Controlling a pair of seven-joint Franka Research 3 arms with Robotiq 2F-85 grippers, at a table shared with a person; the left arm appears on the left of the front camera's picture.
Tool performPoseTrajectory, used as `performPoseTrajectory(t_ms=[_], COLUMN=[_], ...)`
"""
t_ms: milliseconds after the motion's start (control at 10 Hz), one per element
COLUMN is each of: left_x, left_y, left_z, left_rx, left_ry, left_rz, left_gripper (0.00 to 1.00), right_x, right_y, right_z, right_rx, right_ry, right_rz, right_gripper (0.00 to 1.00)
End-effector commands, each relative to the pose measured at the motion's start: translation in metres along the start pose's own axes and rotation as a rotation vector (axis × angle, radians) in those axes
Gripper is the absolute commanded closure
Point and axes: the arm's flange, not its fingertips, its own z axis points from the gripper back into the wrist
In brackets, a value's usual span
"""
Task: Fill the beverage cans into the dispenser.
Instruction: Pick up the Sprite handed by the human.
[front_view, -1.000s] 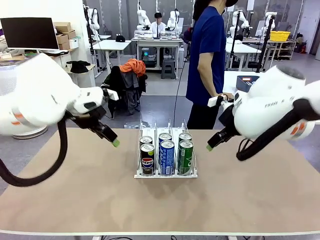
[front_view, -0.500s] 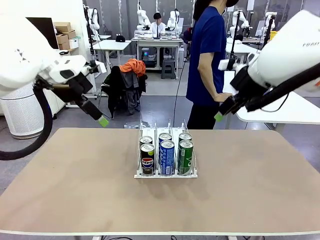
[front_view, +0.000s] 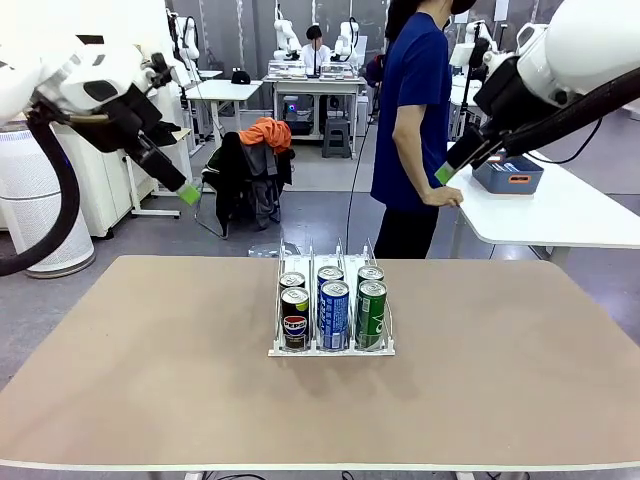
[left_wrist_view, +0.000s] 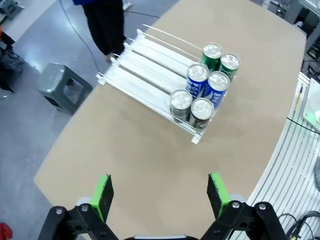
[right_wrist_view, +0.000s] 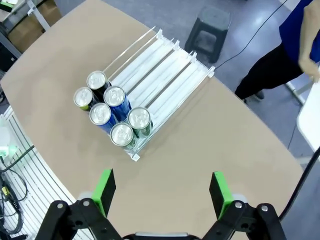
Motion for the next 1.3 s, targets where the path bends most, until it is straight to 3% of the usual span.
performPoseTrajectory(t_ms=[0, 100, 200, 600, 900, 1200], left_x=[-0.002, -0.009, 0.002, 0.009, 0.037, 0.051], left_y=[-0.004, -0.002, 0.0, -0.006, -0.03, -0.034], left_z=[0.0, -0.019, 0.007, 0.007, 0.038, 0.062], left_rx=[0.063, 0.107, 0.029, 0.045, 0.006, -0.021], left_ry=[-0.016, 0.002, -0.017, -0.034, -0.1, -0.157], left_rz=[0.024, 0.018, 0.003, 0.034, 0.044, 0.045], left_gripper=[0.0, 0.0, 0.0, 0.0, 0.0, 0.0], right_x=[-0.003, 0.0, 0.0, 0.001, 0.007, 0.015], right_y=[-0.002, 0.0, 0.0, -0.001, -0.006, 0.0], right_z=[0.001, 0.0, 0.0, 0.001, 0.043, 0.075], right_rx=[-0.021, 0.0, 0.0, -0.006, 0.083, 0.047], right_ry=[-0.045, 0.0, 0.0, -0.007, -0.053, -0.125], right_rz=[0.041, 0.0, 0.0, 0.009, -0.088, -0.075], right_gripper=[0.0, 0.0, 0.0, 0.0, 0.0, 0.0])
